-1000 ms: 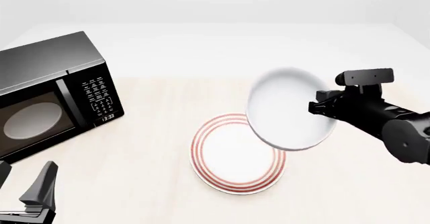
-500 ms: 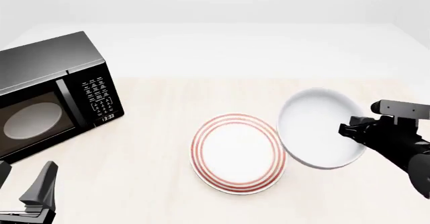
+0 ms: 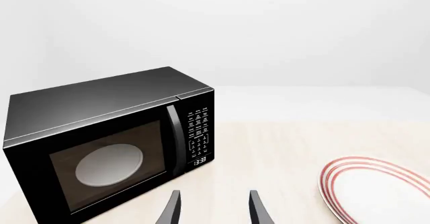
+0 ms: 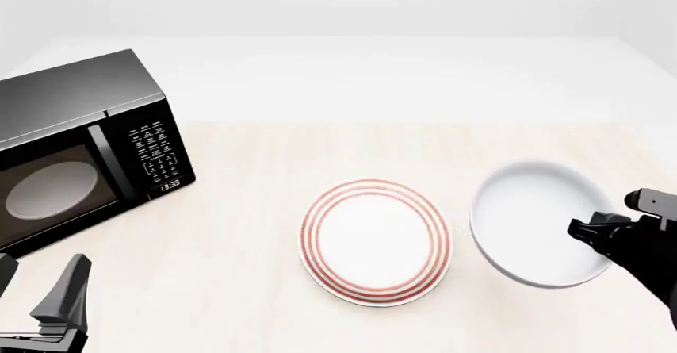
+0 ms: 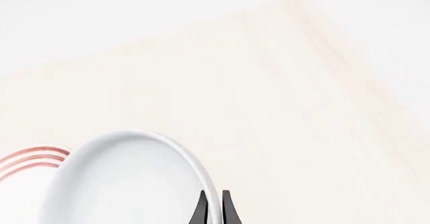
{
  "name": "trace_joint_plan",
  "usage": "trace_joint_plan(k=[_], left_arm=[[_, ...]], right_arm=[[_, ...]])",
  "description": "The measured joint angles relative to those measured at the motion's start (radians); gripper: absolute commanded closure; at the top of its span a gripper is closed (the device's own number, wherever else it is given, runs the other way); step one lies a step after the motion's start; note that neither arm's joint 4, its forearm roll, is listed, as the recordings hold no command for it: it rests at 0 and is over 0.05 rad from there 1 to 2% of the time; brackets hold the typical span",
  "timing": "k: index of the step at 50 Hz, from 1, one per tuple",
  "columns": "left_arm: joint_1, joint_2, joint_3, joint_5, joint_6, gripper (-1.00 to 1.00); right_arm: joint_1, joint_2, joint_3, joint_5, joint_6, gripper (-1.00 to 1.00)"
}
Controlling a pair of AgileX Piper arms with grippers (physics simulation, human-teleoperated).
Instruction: Put the white bowl to the right of the plate.
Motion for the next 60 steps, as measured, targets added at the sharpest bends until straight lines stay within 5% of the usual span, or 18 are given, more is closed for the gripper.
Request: trace_joint_plan(k=[28,60], left_arm=[[0.0,0.0,0.0,0.0,0.0,-1.0],[0.0,0.0,0.0,0.0,0.0,-1.0]], right_arm=[[-0.122,0.106,0.085,-0.138,0.015,1.0],[-0.156,0.369,0.092,-0.346,0.032,1.0]])
